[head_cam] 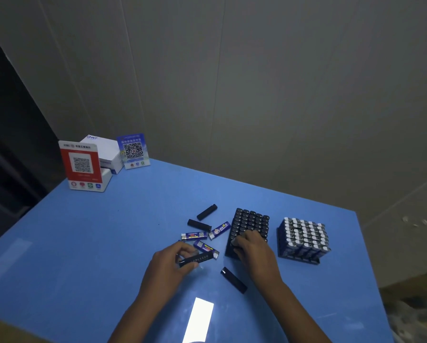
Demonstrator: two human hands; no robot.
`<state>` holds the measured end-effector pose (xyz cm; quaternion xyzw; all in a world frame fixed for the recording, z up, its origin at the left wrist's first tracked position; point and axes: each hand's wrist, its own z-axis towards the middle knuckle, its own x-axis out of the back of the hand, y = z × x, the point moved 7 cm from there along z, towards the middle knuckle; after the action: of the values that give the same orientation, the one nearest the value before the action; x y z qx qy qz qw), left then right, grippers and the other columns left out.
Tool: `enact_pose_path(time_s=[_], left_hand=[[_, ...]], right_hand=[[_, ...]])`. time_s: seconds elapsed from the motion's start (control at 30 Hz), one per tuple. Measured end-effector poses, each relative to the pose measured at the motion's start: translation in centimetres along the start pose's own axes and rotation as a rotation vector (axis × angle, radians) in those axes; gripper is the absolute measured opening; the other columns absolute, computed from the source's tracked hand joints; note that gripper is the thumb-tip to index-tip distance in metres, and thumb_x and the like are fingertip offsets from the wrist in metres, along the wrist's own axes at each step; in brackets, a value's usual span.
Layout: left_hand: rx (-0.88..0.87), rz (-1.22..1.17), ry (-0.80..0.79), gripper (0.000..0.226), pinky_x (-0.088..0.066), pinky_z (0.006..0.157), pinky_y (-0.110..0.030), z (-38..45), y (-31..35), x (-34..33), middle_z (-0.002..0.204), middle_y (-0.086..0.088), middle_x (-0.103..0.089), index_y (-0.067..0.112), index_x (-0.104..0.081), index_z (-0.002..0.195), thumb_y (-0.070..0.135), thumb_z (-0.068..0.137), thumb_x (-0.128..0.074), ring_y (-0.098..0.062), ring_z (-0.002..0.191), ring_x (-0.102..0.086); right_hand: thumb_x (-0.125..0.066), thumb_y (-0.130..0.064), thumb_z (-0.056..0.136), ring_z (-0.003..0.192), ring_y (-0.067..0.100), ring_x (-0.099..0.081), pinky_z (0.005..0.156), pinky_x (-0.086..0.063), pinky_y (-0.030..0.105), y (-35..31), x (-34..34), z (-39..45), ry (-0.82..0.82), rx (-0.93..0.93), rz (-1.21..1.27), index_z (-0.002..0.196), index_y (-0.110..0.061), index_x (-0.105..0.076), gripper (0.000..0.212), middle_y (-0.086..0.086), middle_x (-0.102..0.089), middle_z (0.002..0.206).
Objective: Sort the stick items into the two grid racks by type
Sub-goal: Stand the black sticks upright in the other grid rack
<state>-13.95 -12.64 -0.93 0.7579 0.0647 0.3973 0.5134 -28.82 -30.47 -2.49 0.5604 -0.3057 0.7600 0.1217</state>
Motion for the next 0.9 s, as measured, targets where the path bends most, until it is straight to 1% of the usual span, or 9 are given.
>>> enact_pose_path(time_s=[0.13, 0.23, 0.33, 0.43, 0.5, 0.6, 0.73, 0.77, 0.9], left_hand=[[-0.02, -0.031, 0.001, 0.03, -0.052, 0.071, -0.019, 0.1, 0.9, 0.0, 0.077, 0.021, -0.069, 0.032, -0.068, 0.087, 0.015, 0.07, -0.086, -0.002, 0.077, -0.065], [-0.048, -0.055, -0.007, 0.033, -0.047, 0.066, -0.01, 0.3, 1.9, -0.5, 0.075, 0.02, -0.069, 0.029, -0.068, 0.088, 0.008, 0.069, -0.086, -0.001, 0.074, -0.065], [-0.07, -0.077, -0.024, 0.034, -0.042, 0.063, -0.007, 0.5, 3.1, -1.4, 0.073, 0.017, -0.07, 0.025, -0.068, 0.09, 0.005, 0.068, -0.086, 0.002, 0.066, -0.061], [-0.069, -0.076, -0.041, 0.038, -0.046, 0.064, -0.012, 0.6, 3.8, -2.6, 0.069, 0.017, -0.067, 0.03, -0.069, 0.09, 0.006, 0.067, -0.086, -0.001, 0.06, -0.058], [-0.087, -0.065, -0.073, 0.039, -0.048, 0.065, -0.017, 0.7, 4.5, -3.7, 0.073, 0.012, -0.066, 0.031, -0.068, 0.092, 0.006, 0.067, -0.086, -0.002, 0.059, -0.056], [-0.128, -0.05, -0.117, 0.04, -0.046, 0.062, -0.012, 0.6, 5.6, -5.3, 0.078, 0.003, -0.067, 0.024, -0.067, 0.095, 0.002, 0.067, -0.085, -0.002, 0.06, -0.057], [-0.152, 0.0, -0.174, 0.041, -0.054, 0.067, -0.027, 0.5, 6.3, -7.3, 0.076, 0.004, -0.066, 0.034, -0.063, 0.093, 0.01, 0.068, -0.085, -0.004, 0.062, -0.059], [-0.159, 0.007, -0.183, 0.04, -0.054, 0.067, -0.028, 0.5, 6.4, -7.7, 0.075, 0.004, -0.066, 0.036, -0.062, 0.093, 0.014, 0.069, -0.085, -0.003, 0.063, -0.059], [-0.223, 0.096, -0.184, 0.04, -0.047, 0.06, -0.014, 0.4, 7.2, -8.9, 0.072, 0.006, -0.065, 0.044, -0.054, 0.087, 0.021, 0.072, -0.083, -0.003, 0.069, -0.062]], right_hand=[[-0.071, -0.018, 0.088, 0.096, 0.011, -0.053, 0.069, -0.048, 0.028, 0.5, 0.3, -0.2, -0.083, -0.018, 0.111, 0.102, -0.024, -0.069, 0.015, -0.012, -0.052, 0.098], [-0.071, -0.016, 0.089, 0.09, 0.002, -0.055, 0.077, -0.049, 0.024, 1.0, 1.5, -0.5, -0.058, -0.087, 0.306, 0.099, -0.025, -0.068, 0.014, -0.018, -0.051, 0.098], [-0.073, -0.014, 0.089, 0.084, 0.002, -0.06, 0.076, -0.049, 0.017, 1.3, 2.9, -0.7, -0.026, -0.147, 0.452, 0.094, -0.024, -0.068, 0.012, -0.016, -0.056, 0.096], [-0.073, -0.012, 0.089, 0.083, 0.006, -0.061, 0.072, -0.046, 0.011, 1.1, 4.4, -1.1, -0.031, -0.184, 0.54, 0.092, -0.021, -0.07, 0.01, -0.01, -0.061, 0.093], [-0.073, -0.012, 0.089, 0.081, 0.008, -0.061, 0.071, -0.046, 0.012, 1.0, 5.2, -1.5, -0.043, -0.201, 0.62, 0.092, -0.021, -0.071, 0.01, -0.007, -0.063, 0.092], [-0.074, -0.013, 0.088, 0.08, 0.011, -0.062, 0.07, -0.047, 0.014, 0.6, 5.8, -2.3, -0.069, -0.2, 0.707, 0.092, -0.022, -0.072, 0.01, -0.006, -0.066, 0.091], [-0.079, -0.016, 0.084, 0.081, 0.013, -0.064, 0.07, -0.046, 0.014, -0.1, 6.2, -3.4, -0.077, -0.161, 0.783, 0.096, -0.022, -0.074, 0.014, -0.006, -0.066, 0.091], [-0.08, -0.017, 0.082, 0.082, 0.012, -0.064, 0.071, -0.046, 0.014, -0.2, 6.3, -3.6, -0.076, -0.153, 0.786, 0.096, -0.022, -0.075, 0.016, -0.007, -0.066, 0.091], [-0.082, -0.016, 0.078, 0.082, 0.009, -0.062, 0.073, -0.044, 0.012, -0.4, 6.2, -4.0, -0.092, -0.116, 0.716, 0.095, -0.025, -0.075, 0.02, -0.009, -0.064, 0.09]])
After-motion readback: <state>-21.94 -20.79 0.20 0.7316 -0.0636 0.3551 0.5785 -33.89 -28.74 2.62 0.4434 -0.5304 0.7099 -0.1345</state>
